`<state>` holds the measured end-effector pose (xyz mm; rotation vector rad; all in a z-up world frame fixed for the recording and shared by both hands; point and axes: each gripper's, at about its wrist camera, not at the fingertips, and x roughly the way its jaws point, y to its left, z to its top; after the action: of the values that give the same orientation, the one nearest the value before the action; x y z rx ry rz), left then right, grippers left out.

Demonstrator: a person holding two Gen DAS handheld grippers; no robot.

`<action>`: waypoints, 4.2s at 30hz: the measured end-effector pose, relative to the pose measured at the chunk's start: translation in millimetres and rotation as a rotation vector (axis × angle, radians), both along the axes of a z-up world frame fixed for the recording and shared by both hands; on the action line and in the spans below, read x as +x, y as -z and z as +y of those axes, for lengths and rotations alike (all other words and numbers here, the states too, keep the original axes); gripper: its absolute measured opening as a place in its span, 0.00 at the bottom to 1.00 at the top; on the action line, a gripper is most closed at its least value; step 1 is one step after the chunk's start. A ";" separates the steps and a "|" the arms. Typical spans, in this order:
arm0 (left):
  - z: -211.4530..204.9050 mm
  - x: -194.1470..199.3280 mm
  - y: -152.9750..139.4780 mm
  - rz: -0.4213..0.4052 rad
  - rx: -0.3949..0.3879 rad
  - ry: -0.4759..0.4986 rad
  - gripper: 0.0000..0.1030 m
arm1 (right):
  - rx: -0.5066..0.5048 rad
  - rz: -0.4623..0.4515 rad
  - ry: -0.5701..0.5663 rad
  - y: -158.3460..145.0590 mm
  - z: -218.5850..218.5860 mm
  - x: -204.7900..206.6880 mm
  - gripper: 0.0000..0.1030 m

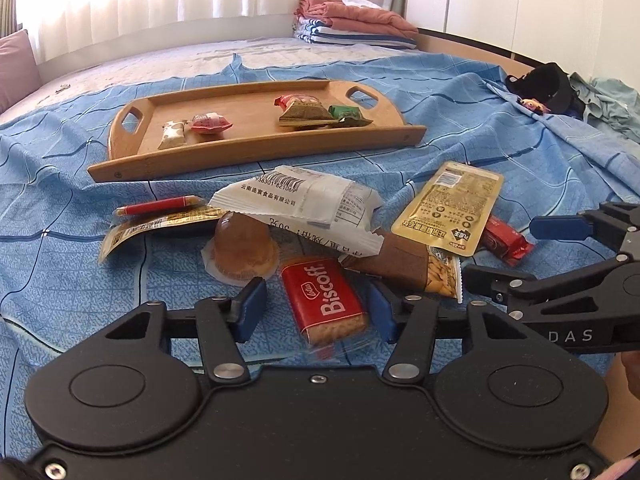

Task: Organize snacks
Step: 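Grasp the red Biscoff biscuit with the left gripper while the right gripper grasps the red bar, then carry the Biscoff and red bar onto the wooden tray and open both grippers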

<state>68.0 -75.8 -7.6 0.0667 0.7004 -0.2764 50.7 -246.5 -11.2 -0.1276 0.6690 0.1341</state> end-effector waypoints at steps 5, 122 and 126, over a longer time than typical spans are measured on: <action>0.5 -2.0 -0.1 -0.007 -0.002 -0.003 0.42 | 0.022 0.002 0.011 0.5 -0.7 3.2 0.84; 100.3 335.1 -21.1 0.079 -0.095 -0.317 0.31 | 0.217 0.157 0.151 -16.0 8.3 314.9 0.27; 100.2 335.8 -16.0 0.082 -0.088 -0.320 0.31 | 0.222 0.164 0.142 -12.9 8.5 315.0 0.27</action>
<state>403.8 24.4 8.4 -0.1403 0.7675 -0.0029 365.8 -238.0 1.7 0.1458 0.8193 0.0820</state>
